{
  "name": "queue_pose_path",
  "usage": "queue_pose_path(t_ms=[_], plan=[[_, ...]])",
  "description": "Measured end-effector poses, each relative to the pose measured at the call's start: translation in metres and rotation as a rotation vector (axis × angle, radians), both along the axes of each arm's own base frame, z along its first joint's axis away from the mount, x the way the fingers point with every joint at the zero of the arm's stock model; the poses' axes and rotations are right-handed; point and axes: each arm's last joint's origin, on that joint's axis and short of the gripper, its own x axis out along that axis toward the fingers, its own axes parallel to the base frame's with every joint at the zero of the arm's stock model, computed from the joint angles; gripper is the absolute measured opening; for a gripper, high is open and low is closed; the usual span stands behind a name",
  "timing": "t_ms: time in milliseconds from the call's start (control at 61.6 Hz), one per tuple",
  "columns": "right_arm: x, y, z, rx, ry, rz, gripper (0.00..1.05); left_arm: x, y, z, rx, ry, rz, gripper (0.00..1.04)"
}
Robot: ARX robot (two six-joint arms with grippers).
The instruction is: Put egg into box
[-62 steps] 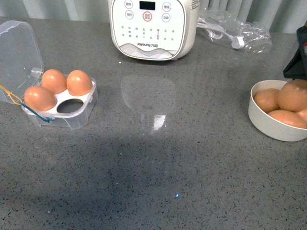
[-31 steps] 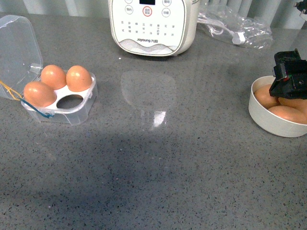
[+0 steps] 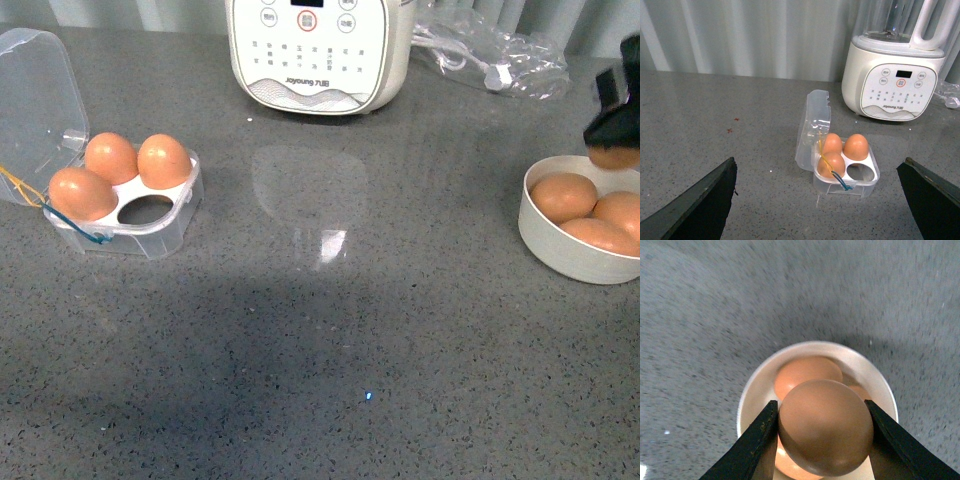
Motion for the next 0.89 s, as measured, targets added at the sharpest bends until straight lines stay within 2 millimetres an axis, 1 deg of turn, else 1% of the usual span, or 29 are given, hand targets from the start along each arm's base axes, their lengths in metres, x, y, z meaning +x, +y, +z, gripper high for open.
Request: queue_pose_path(t_ms=[97, 130, 227, 390, 422, 552, 617, 747, 893], plan=[[-0.003, 0.016, 0.016, 0.023, -0.070, 0.147, 0.43, 0.000, 0.000, 0.000, 0.000, 0.000, 0.000, 0.98], [-0.003, 0.020, 0.018, 0.029, -0.078, 0.188, 0.43, 0.000, 0.000, 0.000, 0.000, 0.000, 0.000, 0.98], [0.003, 0.041, 0.021, 0.063, -0.094, 0.333, 0.43, 0.000, 0.000, 0.000, 0.000, 0.000, 0.000, 0.98], [0.018, 0.081, 0.016, 0.087, -0.096, 0.536, 0.43, 0.000, 0.000, 0.000, 0.000, 0.000, 0.000, 0.98], [0.020, 0.086, 0.016, 0.092, -0.096, 0.561, 0.43, 0.000, 0.000, 0.000, 0.000, 0.000, 0.000, 0.98], [0.032, 0.119, 0.015, 0.121, -0.097, 0.697, 0.42, 0.000, 0.000, 0.000, 0.000, 0.000, 0.000, 0.98], [0.040, 0.142, 0.013, 0.146, -0.102, 0.785, 0.42, 0.000, 0.000, 0.000, 0.000, 0.000, 0.000, 0.98], [0.047, 0.169, 0.006, 0.171, -0.081, 0.864, 0.42, 0.000, 0.000, 0.000, 0.000, 0.000, 0.000, 0.98], [0.054, 0.192, -0.009, 0.179, -0.053, 0.910, 0.42, 0.000, 0.000, 0.000, 0.000, 0.000, 0.000, 0.98]])
